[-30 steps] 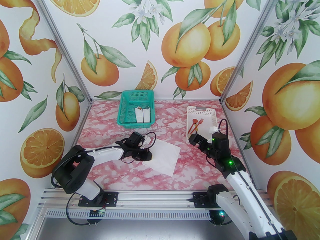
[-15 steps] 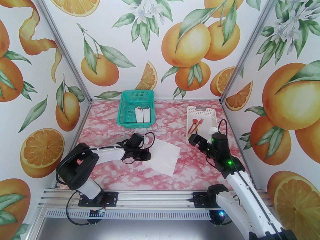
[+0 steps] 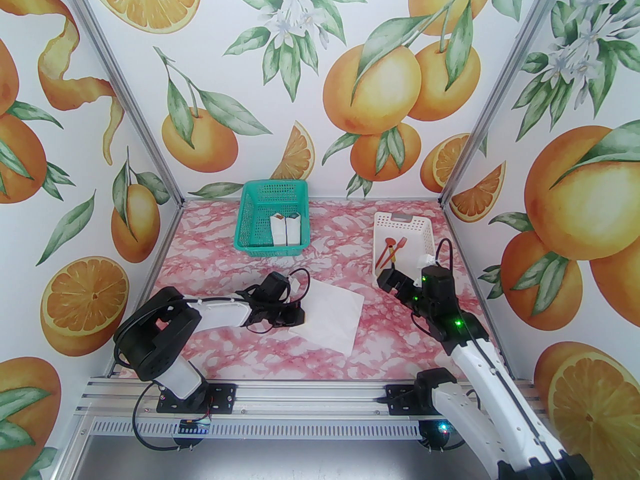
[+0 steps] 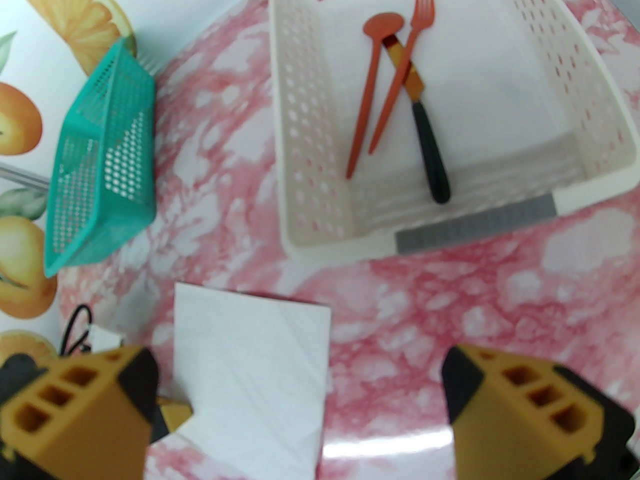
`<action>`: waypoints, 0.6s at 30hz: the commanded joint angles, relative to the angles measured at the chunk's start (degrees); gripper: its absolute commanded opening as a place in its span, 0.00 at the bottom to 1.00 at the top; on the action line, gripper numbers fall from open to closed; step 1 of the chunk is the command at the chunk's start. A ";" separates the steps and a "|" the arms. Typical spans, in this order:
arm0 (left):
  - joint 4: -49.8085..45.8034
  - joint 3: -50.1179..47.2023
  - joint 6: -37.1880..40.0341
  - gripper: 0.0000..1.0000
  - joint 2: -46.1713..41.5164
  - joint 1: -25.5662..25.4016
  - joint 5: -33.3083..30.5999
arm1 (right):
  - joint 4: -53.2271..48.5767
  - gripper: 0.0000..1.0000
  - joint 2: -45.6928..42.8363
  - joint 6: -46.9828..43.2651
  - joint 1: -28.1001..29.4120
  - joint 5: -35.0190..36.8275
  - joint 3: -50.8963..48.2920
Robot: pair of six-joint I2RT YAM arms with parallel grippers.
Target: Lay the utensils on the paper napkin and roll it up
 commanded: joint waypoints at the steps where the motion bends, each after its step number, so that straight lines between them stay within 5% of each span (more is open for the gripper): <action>1: -4.77 0.01 3.11 0.04 1.91 -0.60 -1.98 | -0.69 1.00 0.43 -0.01 0.29 1.21 0.61; 18: -14.82 10.85 16.80 0.08 6.99 -0.62 -6.11 | -7.01 1.00 6.44 -5.83 0.26 6.36 8.38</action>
